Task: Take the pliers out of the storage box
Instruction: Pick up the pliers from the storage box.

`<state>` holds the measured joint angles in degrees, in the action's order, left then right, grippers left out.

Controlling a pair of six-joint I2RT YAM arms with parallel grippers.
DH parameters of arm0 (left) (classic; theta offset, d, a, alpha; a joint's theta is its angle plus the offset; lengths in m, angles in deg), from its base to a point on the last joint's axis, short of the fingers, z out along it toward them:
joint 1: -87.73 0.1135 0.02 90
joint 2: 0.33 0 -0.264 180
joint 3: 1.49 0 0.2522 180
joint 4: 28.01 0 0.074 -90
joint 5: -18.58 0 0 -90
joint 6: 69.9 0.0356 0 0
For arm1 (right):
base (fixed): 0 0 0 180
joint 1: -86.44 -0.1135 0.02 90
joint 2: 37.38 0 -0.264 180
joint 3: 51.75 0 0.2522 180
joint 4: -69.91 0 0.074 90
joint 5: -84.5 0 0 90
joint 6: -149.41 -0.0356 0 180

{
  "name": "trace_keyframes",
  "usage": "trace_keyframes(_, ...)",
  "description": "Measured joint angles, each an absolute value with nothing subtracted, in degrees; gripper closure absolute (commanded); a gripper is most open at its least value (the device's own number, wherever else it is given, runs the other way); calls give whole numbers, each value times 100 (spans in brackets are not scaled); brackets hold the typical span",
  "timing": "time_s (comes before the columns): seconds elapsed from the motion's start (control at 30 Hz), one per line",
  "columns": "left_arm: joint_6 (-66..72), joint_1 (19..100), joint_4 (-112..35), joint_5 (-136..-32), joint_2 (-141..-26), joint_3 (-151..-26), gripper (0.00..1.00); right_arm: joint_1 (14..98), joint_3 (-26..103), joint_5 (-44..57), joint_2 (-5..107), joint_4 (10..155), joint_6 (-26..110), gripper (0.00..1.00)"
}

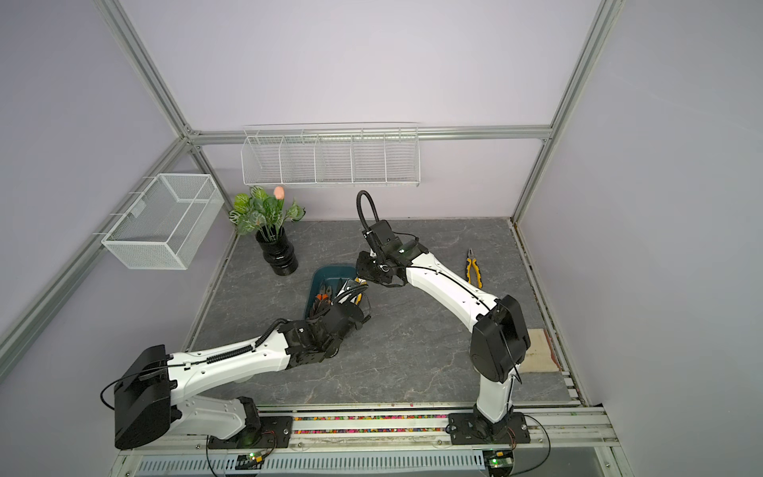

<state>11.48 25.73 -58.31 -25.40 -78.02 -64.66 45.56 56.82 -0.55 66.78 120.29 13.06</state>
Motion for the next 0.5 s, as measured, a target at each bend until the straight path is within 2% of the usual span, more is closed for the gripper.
trace_keyframes(0.07, 1098, 2573, -5835, -2545, -7802, -6468, 97, 4551, 5684, -74, 6678, 12027, 1310, 93)
trace_keyframes(0.13, 1045, 2573, -5905, -2584, -7802, -6508, 73, 4547, 5684, -83, 6678, 12027, 1310, 94)
trace_keyframes(0.2, 962, 2573, -5968, -2645, -7802, -6578, 59, 4547, 5684, -109, 6678, 12033, 1382, 93)
trace_keyframes(0.23, 927, 2571, -5977, -2645, -7800, -6632, 45, 4549, 5684, -125, 6680, 12064, 1431, 94)
trace_keyframes(0.27, 892, 2571, -5973, -2645, -7793, -6685, 36, 4558, 5684, -168, 6680, 12127, 1492, 93)
trace_keyframes(0.33, 785, 2573, -5977, -2667, -7741, -6757, 30, 4621, 5684, -210, 6680, 12239, 1599, 94)
trace_keyframes(0.5, 652, 2573, -6080, -2742, -7422, -6790, 28, 5058, 5684, -288, 6680, 12409, 1881, 93)
